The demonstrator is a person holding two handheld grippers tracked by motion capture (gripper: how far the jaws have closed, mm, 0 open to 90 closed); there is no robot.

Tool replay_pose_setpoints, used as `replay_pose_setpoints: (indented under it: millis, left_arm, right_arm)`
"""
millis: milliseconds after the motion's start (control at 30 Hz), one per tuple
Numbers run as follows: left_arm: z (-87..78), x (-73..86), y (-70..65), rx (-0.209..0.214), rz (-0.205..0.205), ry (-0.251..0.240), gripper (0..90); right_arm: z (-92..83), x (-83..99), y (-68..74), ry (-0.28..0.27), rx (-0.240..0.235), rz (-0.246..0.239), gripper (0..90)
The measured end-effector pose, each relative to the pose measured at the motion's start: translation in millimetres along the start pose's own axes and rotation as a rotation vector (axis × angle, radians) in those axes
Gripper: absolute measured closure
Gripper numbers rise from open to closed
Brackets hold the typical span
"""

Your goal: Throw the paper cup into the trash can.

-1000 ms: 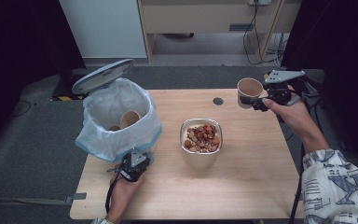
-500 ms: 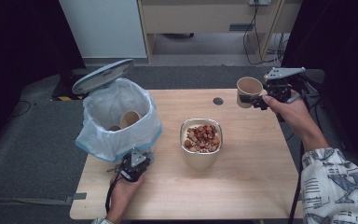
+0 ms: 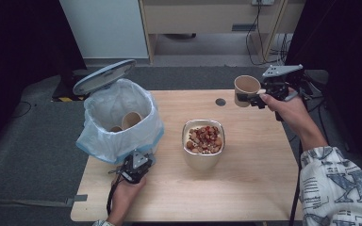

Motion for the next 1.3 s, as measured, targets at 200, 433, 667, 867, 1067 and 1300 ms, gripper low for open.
replay_pose_setpoints:
  millis: [200, 433, 667, 867, 1067, 1300]
  left_arm:
    - [0.1, 0.0, -0.2, -0.002, 0.001, -0.001, 88.3]
    - [0.1, 0.0, -0.3, -0.002, 0.002, -0.002, 88.3]
    - [0.1, 0.0, -0.1, -0.002, 0.004, -0.002, 88.3]
    - [0.1, -0.1, -0.1, -0.002, 0.003, -0.001, 88.3]
    - [0.1, -0.1, -0.1, -0.002, 0.005, -0.001, 88.3]
    - [0.0, -0.1, -0.1, -0.002, 0.006, 0.000, 88.2]
  right_arm:
    - [5.8, -7.4, 5.0, 0.001, -0.007, -0.017, 29.9]
    - [15.3, -13.0, 9.1, 0.009, -0.012, -0.026, 29.9]
    - [23.3, -19.6, 14.6, 0.010, -0.022, -0.033, 29.9]
    - [31.9, -29.4, 21.3, 0.010, -0.032, -0.041, 29.9]
    - [40.5, -35.9, 28.0, 0.012, -0.043, -0.044, 29.9]
    - [49.5, -40.6, 33.9, 0.010, -0.052, -0.042, 29.8]
Point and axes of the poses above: each handheld gripper's, and its own axes: z roughly forward along the jaws, x roughly out of its underside, y roughly to its left, the point moved 6 cm from there along z, roughly forward along the jaws, and after that the axes turned 5 degrees about -x, right-handed, at the moved point
